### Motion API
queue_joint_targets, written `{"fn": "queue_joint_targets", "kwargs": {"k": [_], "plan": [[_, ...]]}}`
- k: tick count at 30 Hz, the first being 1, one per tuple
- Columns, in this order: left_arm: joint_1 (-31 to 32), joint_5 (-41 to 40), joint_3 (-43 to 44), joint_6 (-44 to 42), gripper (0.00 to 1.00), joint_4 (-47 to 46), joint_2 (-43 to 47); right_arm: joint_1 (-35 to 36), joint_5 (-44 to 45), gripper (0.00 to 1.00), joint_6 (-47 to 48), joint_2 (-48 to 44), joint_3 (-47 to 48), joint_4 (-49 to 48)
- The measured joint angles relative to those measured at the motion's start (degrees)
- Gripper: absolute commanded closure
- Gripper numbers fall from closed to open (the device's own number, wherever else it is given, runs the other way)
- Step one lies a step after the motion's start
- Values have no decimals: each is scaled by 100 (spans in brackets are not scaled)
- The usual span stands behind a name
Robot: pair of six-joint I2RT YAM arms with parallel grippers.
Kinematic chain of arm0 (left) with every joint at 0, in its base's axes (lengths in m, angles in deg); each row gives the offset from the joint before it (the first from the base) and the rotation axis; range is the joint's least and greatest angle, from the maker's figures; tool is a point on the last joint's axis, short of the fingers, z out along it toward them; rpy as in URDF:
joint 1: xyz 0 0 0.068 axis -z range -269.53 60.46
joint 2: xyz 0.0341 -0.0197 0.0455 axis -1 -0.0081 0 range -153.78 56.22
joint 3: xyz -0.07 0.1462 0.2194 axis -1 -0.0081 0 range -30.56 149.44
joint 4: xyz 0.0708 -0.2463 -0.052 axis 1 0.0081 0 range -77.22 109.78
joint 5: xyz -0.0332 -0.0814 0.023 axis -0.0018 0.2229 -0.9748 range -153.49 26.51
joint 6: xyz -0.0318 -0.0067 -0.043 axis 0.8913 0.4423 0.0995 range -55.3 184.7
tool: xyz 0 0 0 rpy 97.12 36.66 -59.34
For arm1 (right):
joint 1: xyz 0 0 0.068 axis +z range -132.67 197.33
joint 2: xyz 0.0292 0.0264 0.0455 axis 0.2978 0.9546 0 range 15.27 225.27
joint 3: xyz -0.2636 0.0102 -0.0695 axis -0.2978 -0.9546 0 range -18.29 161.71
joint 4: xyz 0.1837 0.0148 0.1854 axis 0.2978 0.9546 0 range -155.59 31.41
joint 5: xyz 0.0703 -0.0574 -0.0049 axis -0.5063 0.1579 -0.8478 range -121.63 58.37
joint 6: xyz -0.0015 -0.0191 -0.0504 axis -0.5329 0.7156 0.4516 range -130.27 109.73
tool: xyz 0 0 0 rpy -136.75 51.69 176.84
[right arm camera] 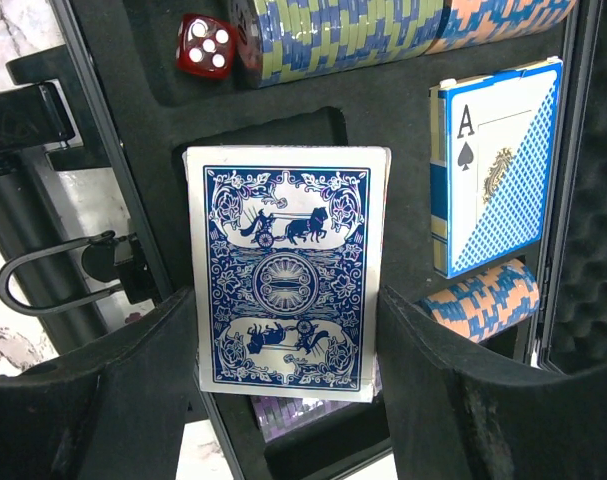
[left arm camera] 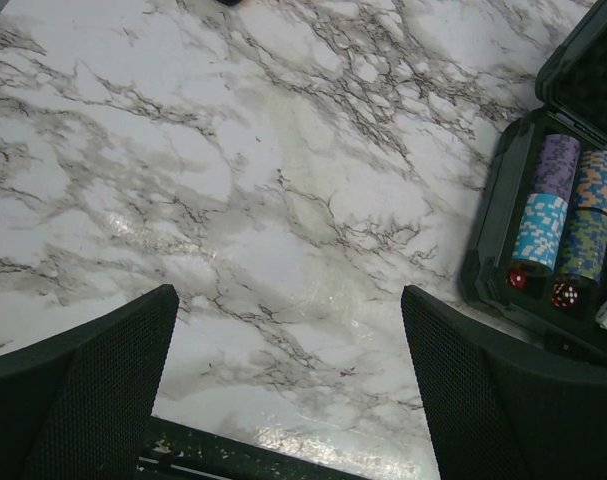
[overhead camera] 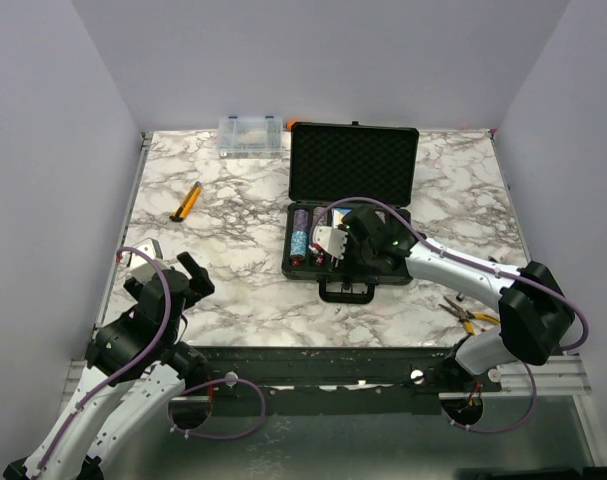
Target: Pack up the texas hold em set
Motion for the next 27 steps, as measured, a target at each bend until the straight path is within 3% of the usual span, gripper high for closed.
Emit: {"fn": "queue_joint_targets", "kwargs": {"k": [5, 11, 14, 16, 17, 18, 27], "plan": [[0, 0, 0, -11, 8, -2, 0, 0, 0, 90, 2, -17, -205, -330], [0, 4, 0, -26, 8, -4, -2, 0, 46, 63, -26, -76, -323, -566], [0, 11, 0, -28, 8, -4, -2, 0, 55, 45, -68, -76, -330, -595], [0, 11, 0, -28, 8, -4, -2, 0, 66, 25, -90, -76, -354, -638], [0, 11, 0, -28, 8, -4, -2, 0, 66, 20, -98, -76, -367, -662], [0, 13, 0, -28, 8, -4, -2, 0, 68, 1, -103, -85, -385, -693], [0, 13, 0, -28, 8, -4, -2, -35, 184, 0, -173, -166, -507, -1062]]}}
